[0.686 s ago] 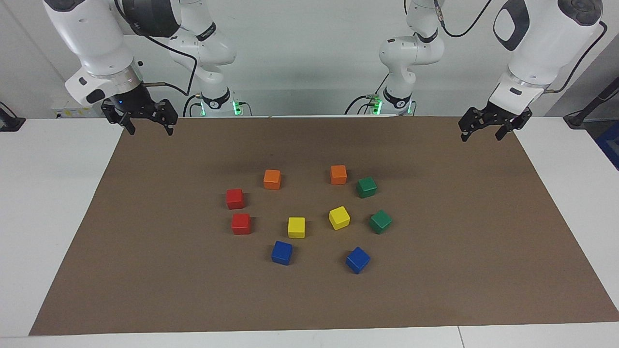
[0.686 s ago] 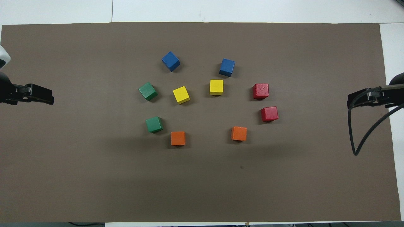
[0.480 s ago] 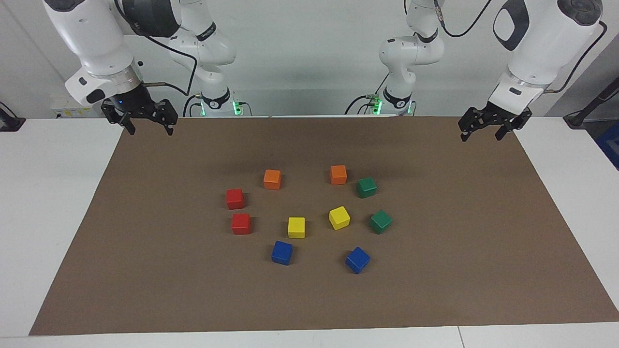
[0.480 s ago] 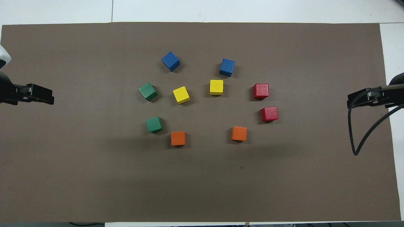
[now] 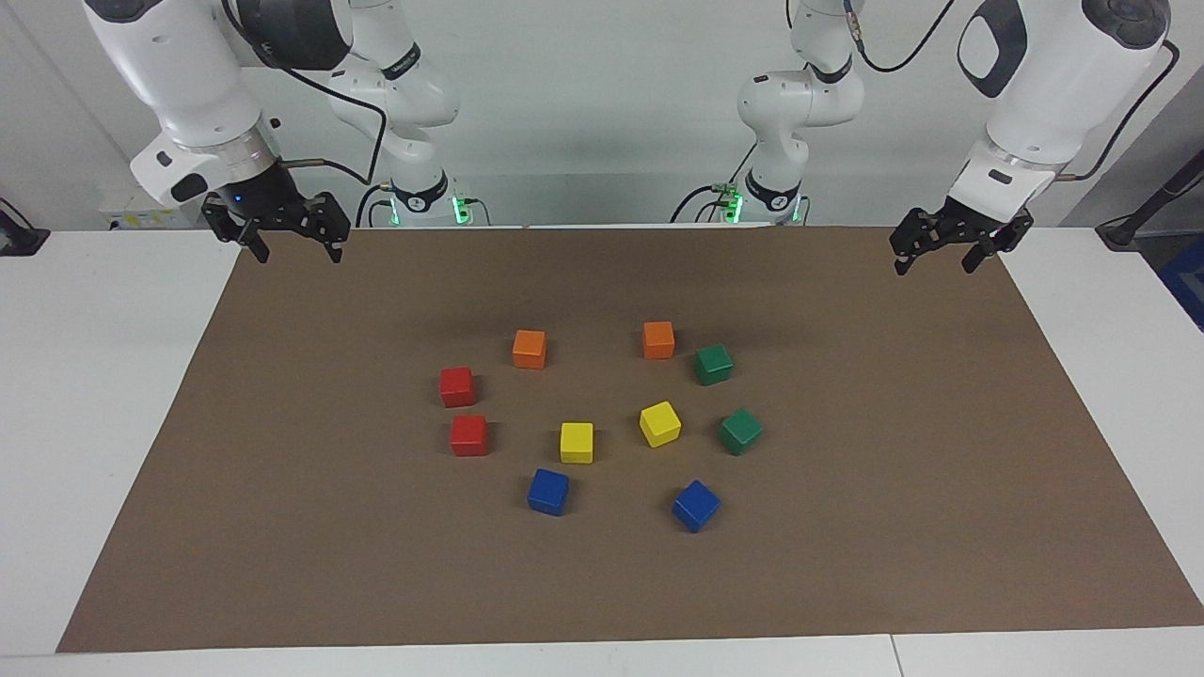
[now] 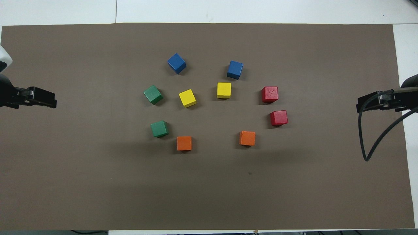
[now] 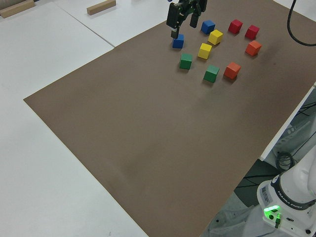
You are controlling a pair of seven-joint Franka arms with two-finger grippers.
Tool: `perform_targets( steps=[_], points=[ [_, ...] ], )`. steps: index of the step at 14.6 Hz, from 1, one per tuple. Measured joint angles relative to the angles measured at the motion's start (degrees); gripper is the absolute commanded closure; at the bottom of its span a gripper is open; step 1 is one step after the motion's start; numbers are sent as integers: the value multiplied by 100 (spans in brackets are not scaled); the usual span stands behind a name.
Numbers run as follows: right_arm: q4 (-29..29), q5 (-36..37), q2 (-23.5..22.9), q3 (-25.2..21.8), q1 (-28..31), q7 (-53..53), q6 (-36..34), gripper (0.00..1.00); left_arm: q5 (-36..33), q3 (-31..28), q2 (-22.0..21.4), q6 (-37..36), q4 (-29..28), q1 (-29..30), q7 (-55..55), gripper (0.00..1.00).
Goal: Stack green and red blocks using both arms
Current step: 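Reach the left gripper to a green cube while the right gripper reaches red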
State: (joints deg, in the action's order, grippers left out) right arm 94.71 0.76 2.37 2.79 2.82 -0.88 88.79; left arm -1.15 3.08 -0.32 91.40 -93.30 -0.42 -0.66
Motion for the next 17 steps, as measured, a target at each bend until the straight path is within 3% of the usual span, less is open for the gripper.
perform_targets(
  steps=[5,12,17],
  points=[
    [63,-32,-2,63,-185,-100,45,0,48,42,-25,217,-171,-57,270,0],
    [716,-38,-154,85,-868,-713,1093,0,76,145,-129,1592,-1759,-1494,2320,0],
    [1388,-38,-397,87,-1025,-715,2174,0,76,135,79,2684,-2426,-1707,3002,0]
  ],
)
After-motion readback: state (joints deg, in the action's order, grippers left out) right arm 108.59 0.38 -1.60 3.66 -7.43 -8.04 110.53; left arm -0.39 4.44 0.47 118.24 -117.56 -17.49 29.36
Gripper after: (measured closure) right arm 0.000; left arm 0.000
